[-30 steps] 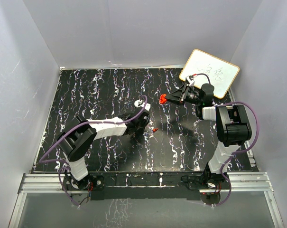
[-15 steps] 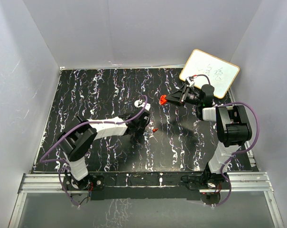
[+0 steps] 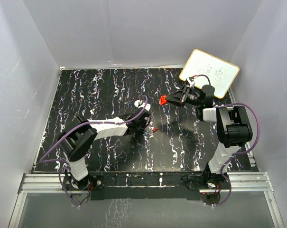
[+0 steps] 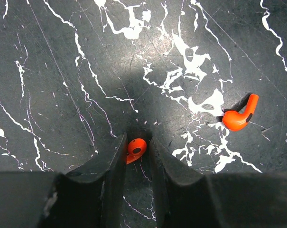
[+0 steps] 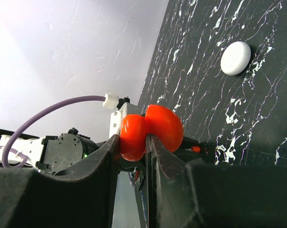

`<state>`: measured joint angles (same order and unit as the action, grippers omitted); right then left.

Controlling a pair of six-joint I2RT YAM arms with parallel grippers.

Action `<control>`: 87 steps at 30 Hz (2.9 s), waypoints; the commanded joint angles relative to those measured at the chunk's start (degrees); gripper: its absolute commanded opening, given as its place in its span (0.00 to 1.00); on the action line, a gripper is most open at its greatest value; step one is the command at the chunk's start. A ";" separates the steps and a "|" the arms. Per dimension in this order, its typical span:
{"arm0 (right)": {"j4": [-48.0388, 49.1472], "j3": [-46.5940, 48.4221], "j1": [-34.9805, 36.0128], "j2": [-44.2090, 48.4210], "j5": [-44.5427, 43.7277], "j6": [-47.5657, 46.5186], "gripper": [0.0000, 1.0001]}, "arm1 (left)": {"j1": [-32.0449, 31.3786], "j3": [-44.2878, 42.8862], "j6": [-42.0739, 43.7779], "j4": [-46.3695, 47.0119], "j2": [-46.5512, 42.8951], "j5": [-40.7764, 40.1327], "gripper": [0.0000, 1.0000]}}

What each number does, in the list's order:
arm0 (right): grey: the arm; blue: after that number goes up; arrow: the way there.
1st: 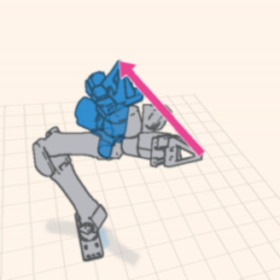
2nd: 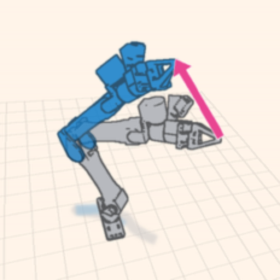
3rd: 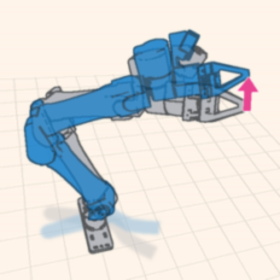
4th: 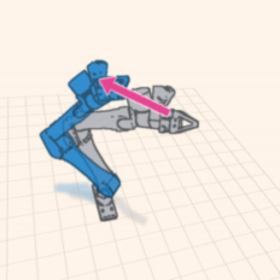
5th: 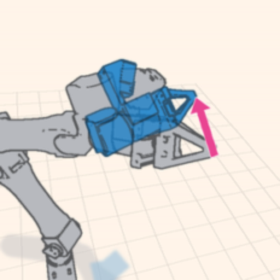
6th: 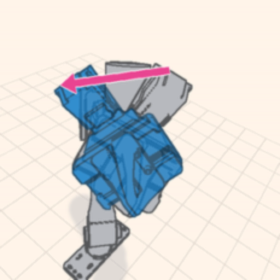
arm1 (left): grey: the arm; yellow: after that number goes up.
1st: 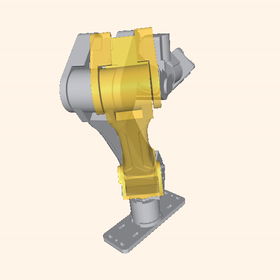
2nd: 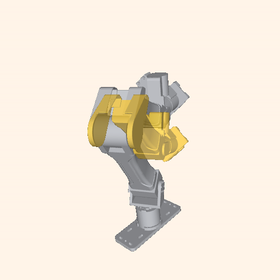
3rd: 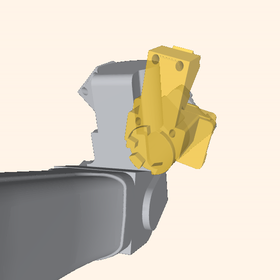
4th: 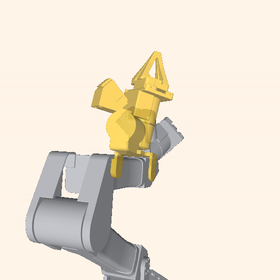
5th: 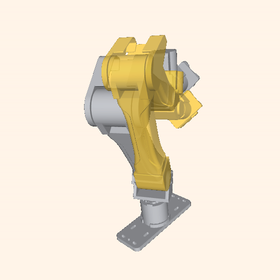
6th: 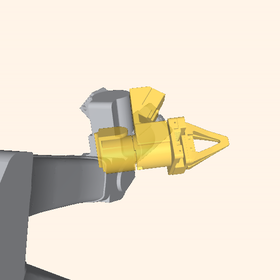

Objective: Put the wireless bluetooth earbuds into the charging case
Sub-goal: Pick up the earbud from the center of the board, then place the earbud in the charging case.

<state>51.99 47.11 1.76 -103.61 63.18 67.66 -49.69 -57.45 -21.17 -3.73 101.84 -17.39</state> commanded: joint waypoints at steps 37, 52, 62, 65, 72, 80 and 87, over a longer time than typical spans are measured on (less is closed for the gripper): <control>3.78 0.43 -0.31 2.41 0.49 -0.03 0.00 | 9.21 -3.43 1.03 7.17 -16.52 11.47 0.00; 8.68 -0.39 -0.11 1.01 0.56 2.73 0.00 | 18.23 -2.04 -7.06 27.14 -17.48 27.18 0.00; 21.50 -1.11 1.86 -2.71 0.33 11.75 0.00 | 22.14 4.21 -18.57 50.89 -14.01 36.09 0.00; 24.35 -0.72 3.05 -4.17 -0.17 13.66 0.00 | 22.84 5.60 -23.88 60.43 -11.35 38.62 0.00; 34.30 -0.25 5.01 -8.06 -1.83 20.44 0.00 | 23.42 7.65 -34.87 76.40 -5.48 42.55 0.00; 40.61 -0.39 6.42 -10.93 -4.09 23.86 0.00 | 23.44 10.73 -40.38 87.59 -3.60 42.85 0.00; 44.99 0.16 7.44 -13.47 -6.93 28.89 0.00 | 23.44 11.53 -45.15 97.62 0.55 43.39 0.00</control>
<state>84.64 46.04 8.56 -116.18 59.07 93.36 -26.68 -46.72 -62.76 83.13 100.16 24.97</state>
